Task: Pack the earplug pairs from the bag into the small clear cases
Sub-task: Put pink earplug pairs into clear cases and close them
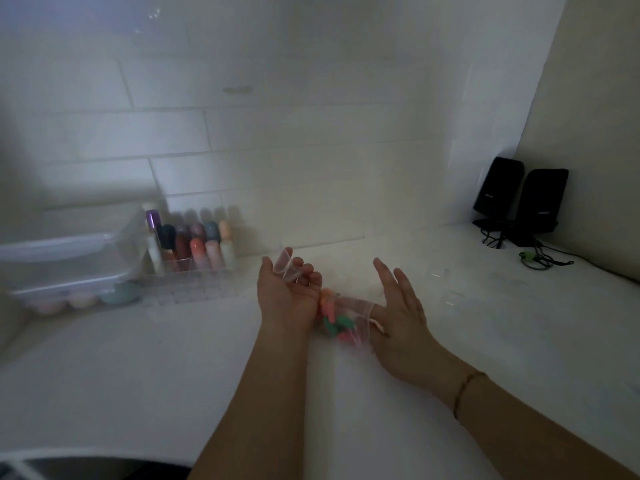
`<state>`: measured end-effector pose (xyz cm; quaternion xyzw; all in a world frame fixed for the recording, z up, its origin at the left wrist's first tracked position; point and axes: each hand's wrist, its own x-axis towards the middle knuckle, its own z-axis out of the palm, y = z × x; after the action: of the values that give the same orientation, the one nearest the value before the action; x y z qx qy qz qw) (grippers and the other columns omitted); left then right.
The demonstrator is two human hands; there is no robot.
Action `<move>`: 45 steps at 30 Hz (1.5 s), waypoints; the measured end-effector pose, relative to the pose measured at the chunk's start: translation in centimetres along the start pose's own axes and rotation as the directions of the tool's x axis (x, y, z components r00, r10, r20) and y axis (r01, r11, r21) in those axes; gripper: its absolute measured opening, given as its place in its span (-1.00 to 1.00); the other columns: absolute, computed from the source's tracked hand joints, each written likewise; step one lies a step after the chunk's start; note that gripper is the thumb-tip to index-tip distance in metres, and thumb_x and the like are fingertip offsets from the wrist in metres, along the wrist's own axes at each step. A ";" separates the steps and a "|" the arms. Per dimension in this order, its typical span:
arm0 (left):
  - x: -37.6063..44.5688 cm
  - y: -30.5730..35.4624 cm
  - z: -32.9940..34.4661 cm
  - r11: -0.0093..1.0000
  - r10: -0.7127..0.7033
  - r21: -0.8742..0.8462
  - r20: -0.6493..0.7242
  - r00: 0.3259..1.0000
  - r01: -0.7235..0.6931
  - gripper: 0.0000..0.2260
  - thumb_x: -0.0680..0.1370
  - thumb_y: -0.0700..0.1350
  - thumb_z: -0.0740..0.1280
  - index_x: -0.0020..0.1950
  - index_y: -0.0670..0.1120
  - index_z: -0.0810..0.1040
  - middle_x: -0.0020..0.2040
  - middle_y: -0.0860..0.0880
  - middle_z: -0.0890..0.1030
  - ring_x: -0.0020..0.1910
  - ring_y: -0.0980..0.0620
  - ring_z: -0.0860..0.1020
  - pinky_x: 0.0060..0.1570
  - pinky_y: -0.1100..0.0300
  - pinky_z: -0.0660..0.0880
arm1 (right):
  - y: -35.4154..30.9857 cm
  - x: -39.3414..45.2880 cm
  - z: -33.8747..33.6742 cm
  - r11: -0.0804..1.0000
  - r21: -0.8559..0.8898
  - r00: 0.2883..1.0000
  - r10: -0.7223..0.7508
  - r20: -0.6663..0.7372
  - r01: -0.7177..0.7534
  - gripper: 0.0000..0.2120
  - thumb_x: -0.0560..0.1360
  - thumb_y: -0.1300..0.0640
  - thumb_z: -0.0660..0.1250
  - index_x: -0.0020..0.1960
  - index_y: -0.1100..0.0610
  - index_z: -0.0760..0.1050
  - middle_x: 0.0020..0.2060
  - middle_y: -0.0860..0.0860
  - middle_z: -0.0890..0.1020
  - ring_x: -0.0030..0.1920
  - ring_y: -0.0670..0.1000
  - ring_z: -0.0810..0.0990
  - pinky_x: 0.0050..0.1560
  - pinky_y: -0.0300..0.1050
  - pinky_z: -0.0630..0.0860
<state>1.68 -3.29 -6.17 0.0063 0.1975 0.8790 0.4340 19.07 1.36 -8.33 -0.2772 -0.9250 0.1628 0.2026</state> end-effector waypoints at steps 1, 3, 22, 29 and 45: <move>0.0 -0.1 0.1 1.000 0.004 0.018 -0.002 1.000 -0.004 -0.66 0.65 0.11 0.07 -0.06 -0.10 0.49 -0.33 -0.03 0.43 -0.49 0.06 0.40 -0.33 0.21 0.31 | -0.1 0.2 0.0 0.999 0.048 1.000 0.019 -0.020 -0.018 -0.62 0.59 0.09 0.19 0.31 -0.32 0.44 0.48 -0.23 -0.25 0.52 0.01 -0.33 0.52 0.13 -0.12; -0.3 -0.6 0.4 0.999 0.006 0.035 -0.013 1.000 -0.006 -0.67 0.65 0.10 0.07 -0.04 -0.10 0.49 -0.34 -0.03 0.42 -0.48 0.06 0.40 -0.33 0.20 0.32 | -0.3 0.3 0.1 0.997 0.073 0.999 0.007 -0.041 -0.004 -0.68 0.55 -0.04 0.26 0.26 -0.32 0.48 0.53 -0.18 -0.16 0.54 0.02 -0.28 0.51 0.10 -0.10; -1.3 -2.7 1.7 0.986 0.027 0.166 0.031 0.999 -0.031 -0.66 0.63 0.11 0.15 0.12 -0.13 0.54 -0.30 -0.04 0.48 -0.38 0.03 0.38 -0.29 0.20 0.33 | 1.9 -1.1 -4.0 0.995 0.004 0.974 -0.099 -0.206 0.102 -0.74 0.29 0.04 0.59 -0.17 -0.27 0.62 0.39 -0.13 0.42 0.51 0.13 0.12 0.42 0.33 0.10; -2.6 -3.8 3.0 0.937 -0.083 0.349 0.263 0.961 -0.014 -0.64 0.63 0.09 0.17 0.10 -0.17 0.57 -0.25 -0.07 0.55 -0.37 0.02 0.46 -0.30 0.20 0.45 | 5.9 -2.5 -9.8 0.997 -0.032 0.995 -0.072 0.063 0.074 -0.90 0.33 -0.19 0.47 -0.18 -0.25 0.60 0.35 -0.39 0.29 0.52 -0.12 -0.03 0.51 0.01 0.00; -5.3 -7.4 3.8 0.854 -0.241 0.521 0.374 0.896 0.013 -0.62 0.55 0.10 0.19 0.16 -0.15 0.54 -0.02 -0.16 0.52 -0.13 -0.09 0.55 -0.15 0.10 0.46 | -0.5 -2.3 -8.0 0.968 0.197 0.837 -0.021 -0.547 0.153 -0.91 0.39 0.06 0.51 -0.16 -0.06 0.61 -0.25 -0.21 0.65 -0.14 -0.16 0.61 -0.11 -0.25 0.46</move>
<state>11.32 -2.00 -4.45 0.2979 0.3212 0.7418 0.5078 24.35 1.10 -1.86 -0.2436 -0.8162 0.1758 0.4936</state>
